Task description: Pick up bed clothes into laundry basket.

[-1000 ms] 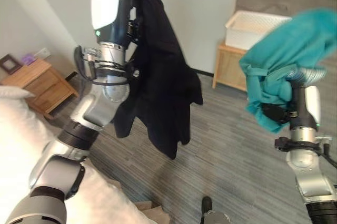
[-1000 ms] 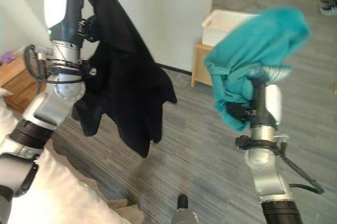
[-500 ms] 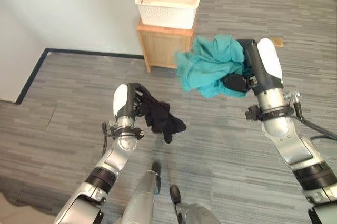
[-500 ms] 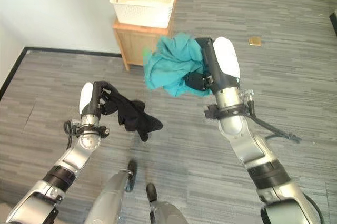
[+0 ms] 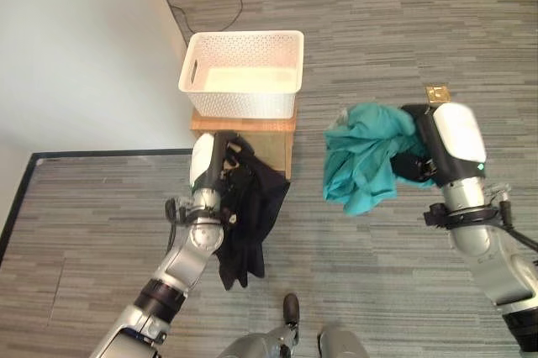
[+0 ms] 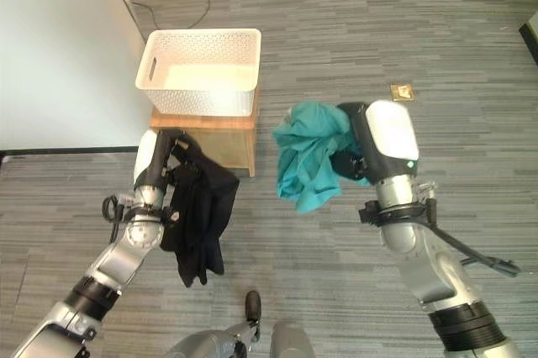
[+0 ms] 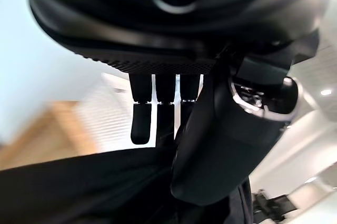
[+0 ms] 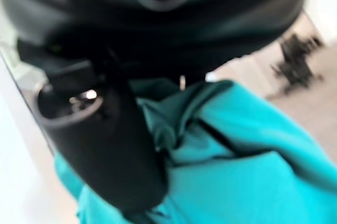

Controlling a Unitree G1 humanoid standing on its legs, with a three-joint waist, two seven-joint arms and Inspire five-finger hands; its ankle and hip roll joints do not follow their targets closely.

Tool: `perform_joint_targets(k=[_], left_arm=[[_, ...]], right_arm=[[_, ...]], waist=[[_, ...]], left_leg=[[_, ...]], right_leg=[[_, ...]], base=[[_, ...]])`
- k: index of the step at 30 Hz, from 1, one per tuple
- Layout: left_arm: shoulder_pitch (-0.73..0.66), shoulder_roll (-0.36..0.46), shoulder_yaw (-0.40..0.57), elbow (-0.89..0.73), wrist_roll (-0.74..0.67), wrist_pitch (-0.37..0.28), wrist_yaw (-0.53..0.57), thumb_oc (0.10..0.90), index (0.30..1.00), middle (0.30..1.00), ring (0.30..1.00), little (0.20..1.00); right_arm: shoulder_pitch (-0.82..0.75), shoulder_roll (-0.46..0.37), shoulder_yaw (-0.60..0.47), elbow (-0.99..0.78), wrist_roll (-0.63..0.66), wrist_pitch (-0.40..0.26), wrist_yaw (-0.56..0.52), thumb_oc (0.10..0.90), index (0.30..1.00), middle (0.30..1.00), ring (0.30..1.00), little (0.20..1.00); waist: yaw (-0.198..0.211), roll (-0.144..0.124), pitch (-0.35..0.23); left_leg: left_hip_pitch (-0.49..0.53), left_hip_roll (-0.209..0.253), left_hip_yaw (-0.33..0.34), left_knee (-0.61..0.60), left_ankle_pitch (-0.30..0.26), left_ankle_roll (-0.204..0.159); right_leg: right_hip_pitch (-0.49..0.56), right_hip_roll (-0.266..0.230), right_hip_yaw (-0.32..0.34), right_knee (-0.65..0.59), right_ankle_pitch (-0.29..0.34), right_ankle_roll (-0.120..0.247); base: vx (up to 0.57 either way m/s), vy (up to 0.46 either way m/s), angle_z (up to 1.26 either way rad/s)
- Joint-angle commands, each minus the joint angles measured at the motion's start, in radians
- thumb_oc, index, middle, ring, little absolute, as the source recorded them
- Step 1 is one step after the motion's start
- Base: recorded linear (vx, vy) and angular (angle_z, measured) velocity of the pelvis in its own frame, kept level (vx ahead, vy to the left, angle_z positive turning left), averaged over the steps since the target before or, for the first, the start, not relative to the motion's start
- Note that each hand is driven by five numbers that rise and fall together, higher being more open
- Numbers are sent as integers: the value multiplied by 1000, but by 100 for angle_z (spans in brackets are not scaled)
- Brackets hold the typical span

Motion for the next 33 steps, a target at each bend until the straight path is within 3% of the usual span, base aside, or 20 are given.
perform_joint_targets(k=[1,2,4,5,6,8,11,13,18,24,33], left_arm=[[40,62,43,-54,46,-109,40,400,300,300,300,300],[55,64,44,-57,41,-114,39,400,300,300,300,300],[77,61,41,-53,29,-125,32,400,300,300,300,300],[78,60,41,-55,28,-125,31,400,300,300,300,300],[98,62,37,-52,19,-134,25,400,300,300,300,300],[132,58,46,-49,10,-140,16,400,300,300,300,300],[193,59,72,-55,4,-146,17,400,300,300,300,300],[317,40,128,-68,-3,-148,10,400,300,300,300,300],[452,18,189,-18,-12,-135,-1,400,300,300,300,300],[514,11,185,-17,-46,-152,-45,400,300,300,300,300],[497,14,164,-62,-115,-168,-66,400,300,300,300,300]], right_arm=[[-320,-106,-33,-30,8,-69,-132,400,300,300,300,300],[-343,-136,-33,-20,24,-68,-141,400,300,300,300,300],[-376,-208,-39,12,55,-53,-159,400,300,300,300,300],[-380,-212,-35,17,59,-55,-161,400,300,300,300,300],[-393,-284,-38,46,78,-47,-166,400,300,300,300,300],[-405,-330,-36,80,82,-40,-168,400,300,300,300,300],[-437,-351,-19,93,82,-36,-163,400,300,300,300,300],[-410,-338,-46,75,76,-38,-147,400,300,300,300,300],[-296,-300,-156,-13,46,-44,-137,400,300,300,300,300],[-253,-267,-185,-36,36,-37,-133,400,300,300,300,300],[-317,-137,-26,7,57,-35,-89,400,300,300,300,300]], waist=[[35,-81,-168],[27,-93,-168],[14,-123,-168],[13,-119,-169],[13,-142,-170],[21,-158,-174],[38,-176,-183],[57,-183,-212],[86,-187,-233],[105,-178,-248],[114,-166,-242]], left_leg=[[-54,108,40,-31,-14,-146],[-47,107,23,-31,-24,-152],[-29,90,-48,-31,-42,-157],[-27,92,-51,-31,-45,-156],[-20,82,-106,-31,-52,-158],[-12,72,-158,-31,-63,-158],[-10,74,-175,-31,-70,-162],[-3,93,-190,-31,-76,-175],[4,117,-222,-31,-72,-197],[0,129,-243,-31,-63,-217],[6,134,-246,-31,-63,-217]], right_leg=[[172,-25,28,-381,231,103],[187,-5,40,-488,222,102],[182,48,143,-652,243,102],[192,48,140,-667,246,102],[186,68,220,-746,286,116],[210,62,271,-809,325,121],[249,31,263,-872,361,133],[298,21,261,-905,369,124],[344,21,226,-912,343,102],[378,12,177,-919,313,88],[399,5,152,-914,298,78]], base=[[321,-205,24],[273,-201,52],[254,-194,66],[221,-237,107],[188,-204,132],[147,-236,141],[39,-154,115],[143,-235,68],[80,-143,13],[33,-76,21],[-7,-9,17]])
